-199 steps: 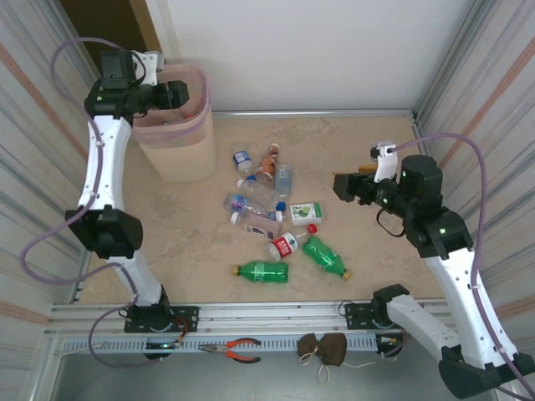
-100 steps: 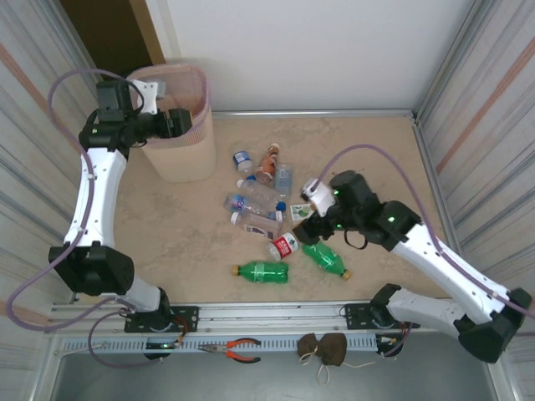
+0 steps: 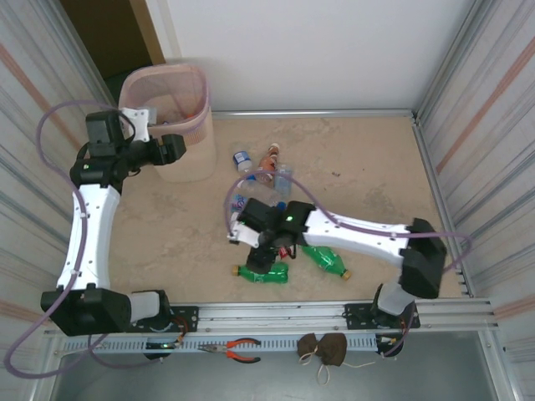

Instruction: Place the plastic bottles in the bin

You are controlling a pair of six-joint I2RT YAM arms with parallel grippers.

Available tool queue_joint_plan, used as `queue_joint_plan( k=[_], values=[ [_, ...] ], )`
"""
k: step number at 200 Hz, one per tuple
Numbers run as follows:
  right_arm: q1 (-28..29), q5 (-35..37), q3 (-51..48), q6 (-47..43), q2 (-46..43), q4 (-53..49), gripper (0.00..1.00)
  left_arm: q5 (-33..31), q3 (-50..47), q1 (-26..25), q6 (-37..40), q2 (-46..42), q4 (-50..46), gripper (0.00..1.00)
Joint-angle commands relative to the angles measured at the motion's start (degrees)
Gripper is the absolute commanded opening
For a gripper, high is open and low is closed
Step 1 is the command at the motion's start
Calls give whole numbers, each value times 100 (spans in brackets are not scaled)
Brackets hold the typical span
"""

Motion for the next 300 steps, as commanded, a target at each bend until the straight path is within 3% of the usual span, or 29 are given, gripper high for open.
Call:
queue_joint_plan(
  k=[1, 65, 117, 160, 239, 300],
  values=[
    [181, 99, 592, -220, 653, -479, 77, 195, -135, 189, -99, -245, 137, 73],
    [506, 80, 2424, -314, 2721, -1370, 76, 142, -112, 366, -29, -387, 59, 73],
    [606, 266, 2994, -360, 3654, -1828, 72, 89, -75, 366, -82, -423, 176, 72],
    [698, 331, 3202, -411, 3854, -1955, 62, 102, -60, 366, -86, -398, 174, 73],
    [722, 508, 3212, -446, 3847, -1972, 32, 146, -30, 366, -130, -406, 189, 72],
    [696, 126, 3222, -364, 3467, -1874, 19, 316, -98, 366, -133, -512, 308, 72]
  ],
)
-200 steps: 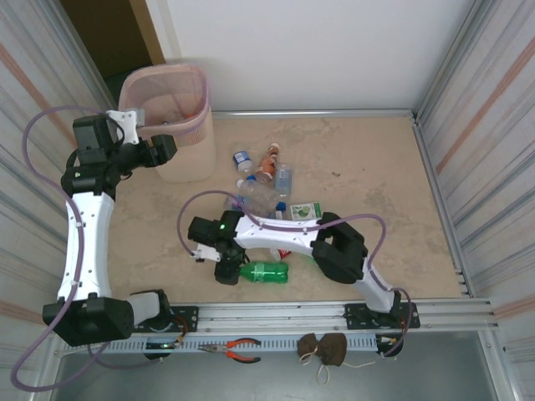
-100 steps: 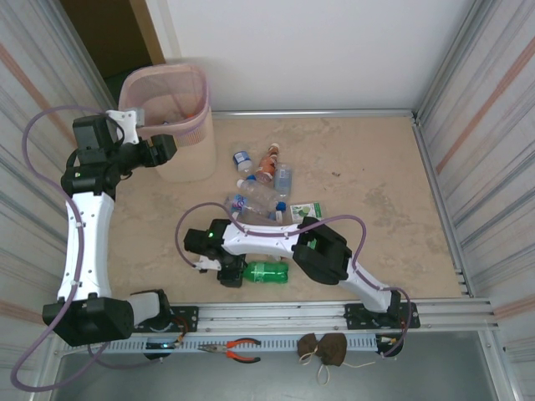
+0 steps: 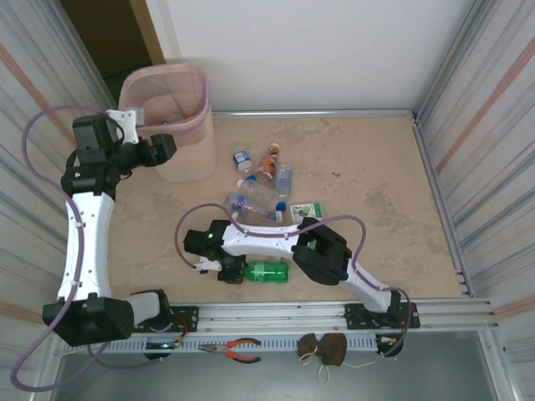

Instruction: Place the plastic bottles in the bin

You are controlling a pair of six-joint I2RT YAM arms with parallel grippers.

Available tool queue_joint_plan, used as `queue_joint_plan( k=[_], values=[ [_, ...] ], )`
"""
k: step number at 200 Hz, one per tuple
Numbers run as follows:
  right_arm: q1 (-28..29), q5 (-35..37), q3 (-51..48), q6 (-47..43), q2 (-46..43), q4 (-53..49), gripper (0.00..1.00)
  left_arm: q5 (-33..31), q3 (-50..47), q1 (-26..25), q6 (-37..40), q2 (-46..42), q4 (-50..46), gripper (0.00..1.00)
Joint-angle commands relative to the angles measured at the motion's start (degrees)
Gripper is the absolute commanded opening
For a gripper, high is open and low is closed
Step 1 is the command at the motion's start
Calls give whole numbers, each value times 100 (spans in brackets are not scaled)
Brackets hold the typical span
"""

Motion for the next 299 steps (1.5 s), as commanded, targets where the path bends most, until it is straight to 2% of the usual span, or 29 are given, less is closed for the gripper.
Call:
queue_joint_plan(
  k=[1, 61, 129, 166, 192, 222, 299],
  values=[
    [-8, -248, 173, 68, -318, -93, 19, 238, 6, 51, -70, -245, 203, 72],
    [-385, -1252, 40, 528, -1445, 659, 20, 731, -244, 51, -236, -393, 813, 72],
    [-1410, -2269, -1578, 1459, -3377, 2728, 18, 1424, -431, 1, -368, -425, 1539, 71],
    [-2185, -2544, -2729, 2180, -4628, 4229, 17, 1510, -459, -437, -82, -460, 1789, 75],
    [-2668, -2392, -3303, 2600, -5375, 4943, 15, 1573, -363, -933, 198, -398, 1867, 77],
    [-3042, -1824, -3751, 2936, -6086, 5465, 12, 1468, -224, -1689, 499, -259, 1911, 79],
    [-3291, -294, -4489, 3653, -7163, 6560, 7, 1213, -166, -3385, 639, 172, 2382, 88]
  ],
)
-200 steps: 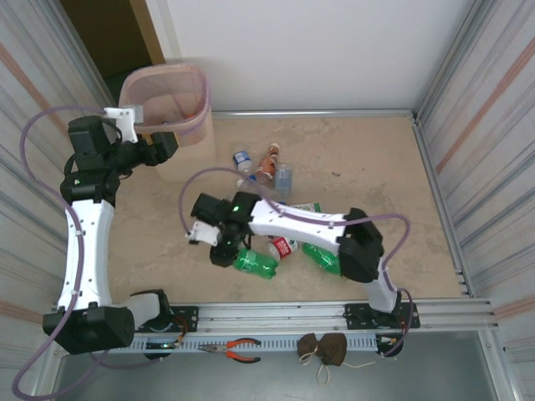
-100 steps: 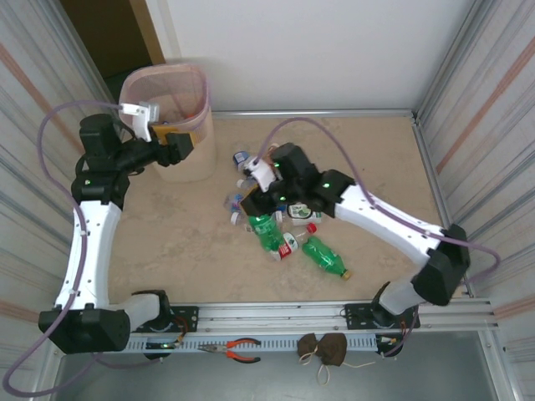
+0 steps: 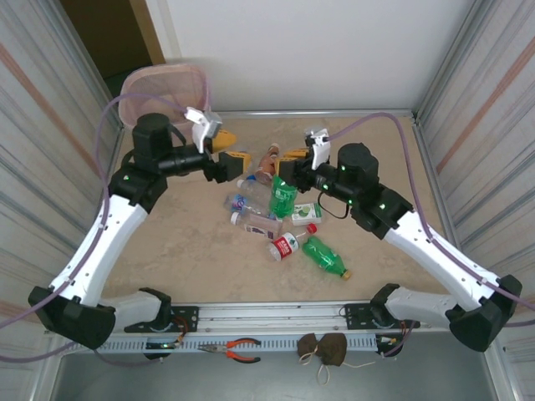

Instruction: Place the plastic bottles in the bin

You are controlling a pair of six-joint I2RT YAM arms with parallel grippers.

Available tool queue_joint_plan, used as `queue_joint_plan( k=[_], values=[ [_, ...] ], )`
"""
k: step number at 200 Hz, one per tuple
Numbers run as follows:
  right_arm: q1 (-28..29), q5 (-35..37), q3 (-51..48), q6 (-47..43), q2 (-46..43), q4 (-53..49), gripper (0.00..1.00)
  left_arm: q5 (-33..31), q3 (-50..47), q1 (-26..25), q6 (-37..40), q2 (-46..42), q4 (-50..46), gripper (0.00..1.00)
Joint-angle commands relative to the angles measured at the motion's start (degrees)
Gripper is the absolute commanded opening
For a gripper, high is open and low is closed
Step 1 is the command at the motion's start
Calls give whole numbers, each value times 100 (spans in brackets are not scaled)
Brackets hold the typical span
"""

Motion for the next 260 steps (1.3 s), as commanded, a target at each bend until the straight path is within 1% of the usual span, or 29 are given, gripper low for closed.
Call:
queue_joint_plan(
  k=[1, 40, 71, 109, 114, 153, 180, 211, 239, 260],
  values=[
    [-52, 657, -153, 372, -286, 633, 6, -9, 166, -369, 153, 118, 313, 88],
    [-117, 692, -234, 437, -475, 933, 4, 439, 198, -993, 413, 351, 353, 91],
    [-153, 341, -225, 364, -565, 1101, 4, 571, 212, -1256, 474, 533, 379, 92],
    [-171, -63, -196, 205, -588, 1218, 4, 872, 325, -1388, 482, 808, 377, 91],
    [-175, -106, -188, 188, -741, 1233, 4, 908, 352, -1399, 500, 846, 358, 91],
    [-182, -319, -97, 86, -853, 1190, 3, 1097, 501, -1459, 737, 1015, 160, 84],
    [-184, -326, -64, 77, -906, 1166, 3, 1243, 523, -1527, 1079, 1046, 35, 80],
    [-186, -361, -24, 77, -915, 1109, 3, 1487, 596, -1629, 1532, 1078, -153, 78],
    [-182, -370, -19, 103, -945, 1105, 3, 1522, 653, -1694, 1809, 1112, -331, 74],
    [-185, -343, -17, 132, -960, 1099, 3, 1338, 654, -1706, 1850, 1117, -361, 73]
  ],
)
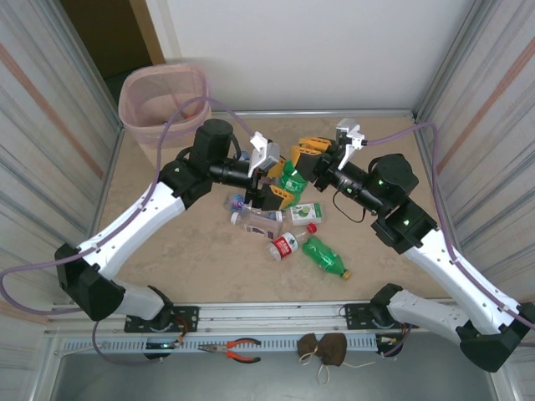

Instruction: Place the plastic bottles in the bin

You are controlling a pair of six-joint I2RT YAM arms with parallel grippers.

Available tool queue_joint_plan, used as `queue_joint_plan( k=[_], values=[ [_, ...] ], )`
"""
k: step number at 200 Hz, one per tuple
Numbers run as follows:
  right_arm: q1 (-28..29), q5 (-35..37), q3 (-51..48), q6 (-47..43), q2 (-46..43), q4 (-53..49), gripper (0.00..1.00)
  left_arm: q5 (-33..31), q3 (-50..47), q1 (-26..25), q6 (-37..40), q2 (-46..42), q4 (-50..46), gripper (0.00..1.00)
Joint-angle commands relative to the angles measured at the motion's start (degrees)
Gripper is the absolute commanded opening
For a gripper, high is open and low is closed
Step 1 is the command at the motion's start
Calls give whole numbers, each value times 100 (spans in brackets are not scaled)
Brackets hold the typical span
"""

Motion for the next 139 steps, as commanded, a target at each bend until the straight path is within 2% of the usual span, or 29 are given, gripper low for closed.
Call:
queue_joint_plan(
  k=[1, 50, 117, 139],
  values=[
    [-38, 42, 185, -40, -112, 121, 3, 175, 182, -106, 320, 20, -193, 73],
    [-41, 50, 183, -6, -111, 133, 2, -215, 205, -124, 174, 105, -145, 77],
    [-42, 142, 159, -12, -178, 112, 2, -191, 183, -132, 145, 84, -105, 62],
    [-39, 208, 155, -16, -198, 77, 9, -224, 184, -132, 170, 49, -121, 58]
  ],
)
